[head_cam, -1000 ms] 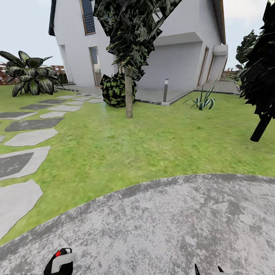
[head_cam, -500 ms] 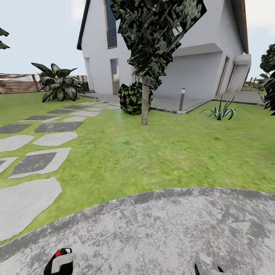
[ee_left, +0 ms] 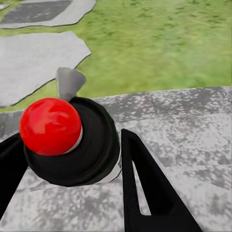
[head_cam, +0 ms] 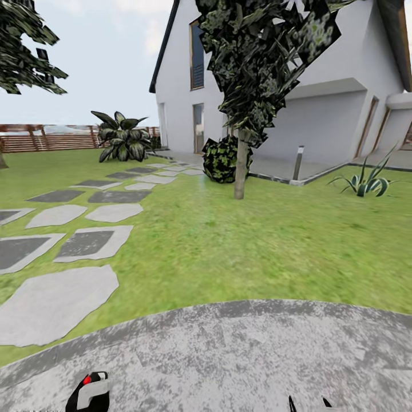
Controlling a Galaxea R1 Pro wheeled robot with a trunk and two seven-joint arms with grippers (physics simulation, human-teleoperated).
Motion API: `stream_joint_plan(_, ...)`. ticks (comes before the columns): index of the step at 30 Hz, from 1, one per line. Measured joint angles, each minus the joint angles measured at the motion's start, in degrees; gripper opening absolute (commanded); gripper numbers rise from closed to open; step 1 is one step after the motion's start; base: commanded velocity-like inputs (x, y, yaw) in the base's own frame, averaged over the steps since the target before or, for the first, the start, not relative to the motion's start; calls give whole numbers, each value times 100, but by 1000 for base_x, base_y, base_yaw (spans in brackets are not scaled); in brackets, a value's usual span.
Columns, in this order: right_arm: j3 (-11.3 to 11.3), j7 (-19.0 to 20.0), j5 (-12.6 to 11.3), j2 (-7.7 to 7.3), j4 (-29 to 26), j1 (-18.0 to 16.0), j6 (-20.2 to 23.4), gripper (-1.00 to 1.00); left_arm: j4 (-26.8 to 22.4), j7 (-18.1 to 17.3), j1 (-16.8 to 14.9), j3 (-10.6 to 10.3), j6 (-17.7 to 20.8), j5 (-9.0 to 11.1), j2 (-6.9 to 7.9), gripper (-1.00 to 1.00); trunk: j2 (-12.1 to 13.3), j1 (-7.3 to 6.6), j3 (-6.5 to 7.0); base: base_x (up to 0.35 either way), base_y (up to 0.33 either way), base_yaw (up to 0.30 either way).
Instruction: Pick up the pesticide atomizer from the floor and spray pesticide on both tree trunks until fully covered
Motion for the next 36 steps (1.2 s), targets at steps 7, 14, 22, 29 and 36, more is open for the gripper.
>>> stream_joint_plan(7,0,0,-1,0,0,-1,0,100,-1,0,0,2,0,0,0,-100,9,-18,155,0,0,277)
stream_joint_plan(14,1,1,0,0,0,0,0,100,0,1,0,-1,0,0,0,-100,173,-113,294,0,0,277)
stream_joint_plan(22,1,1,0,0,0,0,0,100,0,0,0,0,0,0,0,-100,494,-289,438,0,0,277)
stream_joint_plan(29,1,1,-1,0,3,0,0,100,0,0,0,4,0,0,0,-100,775,-442,563,0,0,277)
stream_joint_plan(36,1,1,2,0,2,0,0,100,0,1,0,0,0,0,0,-100,1055,-596,689,0,0,277)
